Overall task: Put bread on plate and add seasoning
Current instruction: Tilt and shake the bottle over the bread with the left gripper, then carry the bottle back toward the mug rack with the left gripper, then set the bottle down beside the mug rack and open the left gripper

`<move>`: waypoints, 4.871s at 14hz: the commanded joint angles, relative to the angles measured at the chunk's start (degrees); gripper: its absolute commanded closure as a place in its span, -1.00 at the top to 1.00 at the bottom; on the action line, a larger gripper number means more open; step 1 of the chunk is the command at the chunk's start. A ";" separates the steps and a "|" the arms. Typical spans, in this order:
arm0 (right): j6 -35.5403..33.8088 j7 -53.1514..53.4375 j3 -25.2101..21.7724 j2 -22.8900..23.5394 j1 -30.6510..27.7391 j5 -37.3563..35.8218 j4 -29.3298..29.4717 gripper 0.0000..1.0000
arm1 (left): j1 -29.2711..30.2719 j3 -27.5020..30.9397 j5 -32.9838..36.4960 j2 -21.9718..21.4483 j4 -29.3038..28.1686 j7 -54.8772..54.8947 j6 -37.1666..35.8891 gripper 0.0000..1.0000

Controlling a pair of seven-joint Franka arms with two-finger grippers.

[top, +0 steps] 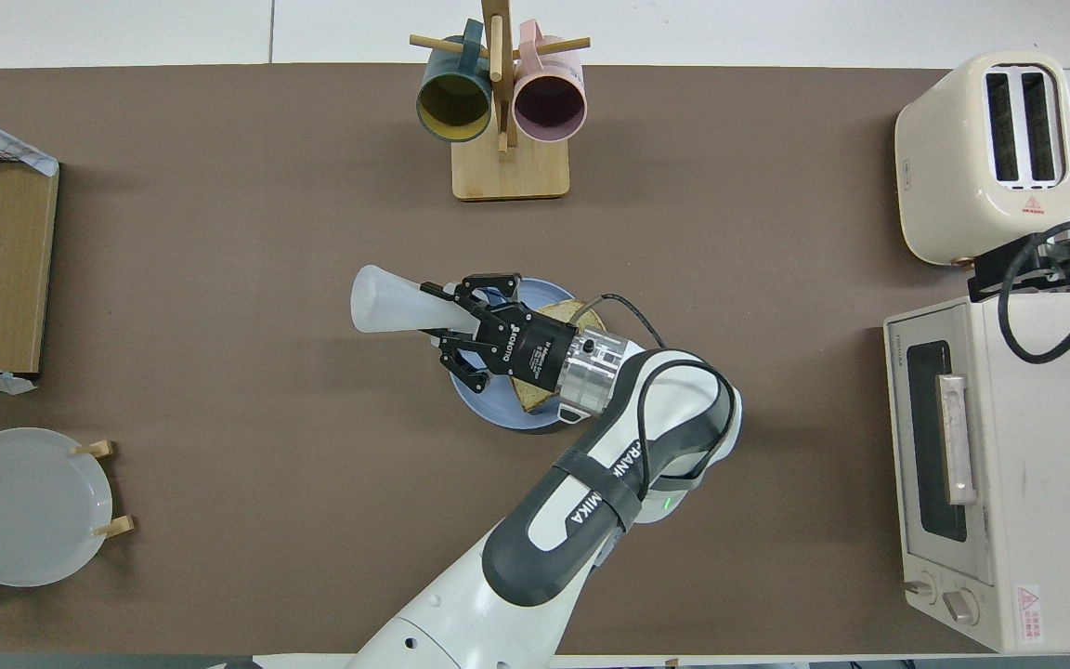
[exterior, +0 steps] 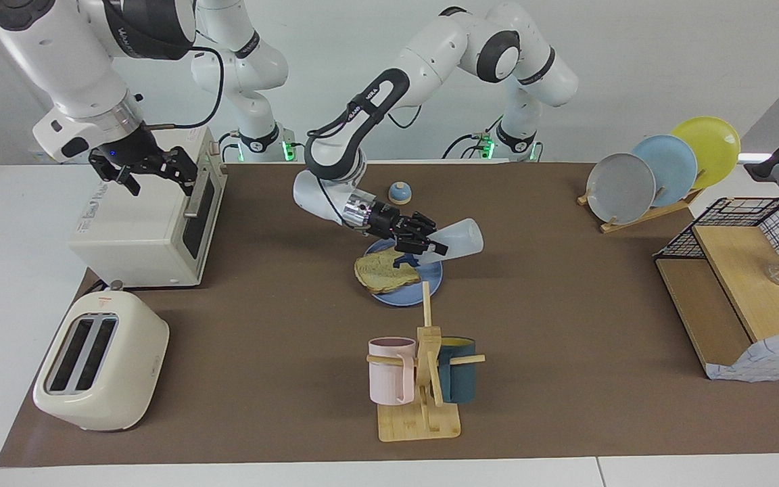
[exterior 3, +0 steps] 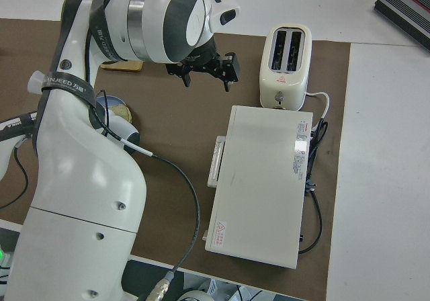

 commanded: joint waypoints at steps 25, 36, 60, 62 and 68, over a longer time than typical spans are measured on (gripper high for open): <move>0.54 -1.25 0.18 -1.48 -0.50 -0.57 -1.85 1.00 | 1.71 0.94 0.40 -0.87 -3.51 0.21 4.46 -1.00; 0.54 -1.25 0.18 -1.48 -0.50 -0.57 -1.76 1.00 | 18.19 1.03 -33.49 -30.88 -9.46 -15.43 20.06 -1.00; 0.54 -1.25 0.18 -1.48 -0.50 -0.57 -1.85 1.00 | 44.33 1.03 -67.71 -17.23 -33.66 -30.20 119.05 -1.00; 0.54 -1.25 0.18 -1.48 -0.50 -0.57 -1.85 1.00 | 44.41 1.03 -67.71 -15.12 -33.75 -30.20 122.48 -1.00; 0.54 -1.25 0.18 -1.48 -0.50 -0.57 -1.85 1.00 | 44.41 1.03 -67.71 -14.32 -33.92 -29.23 122.41 -0.45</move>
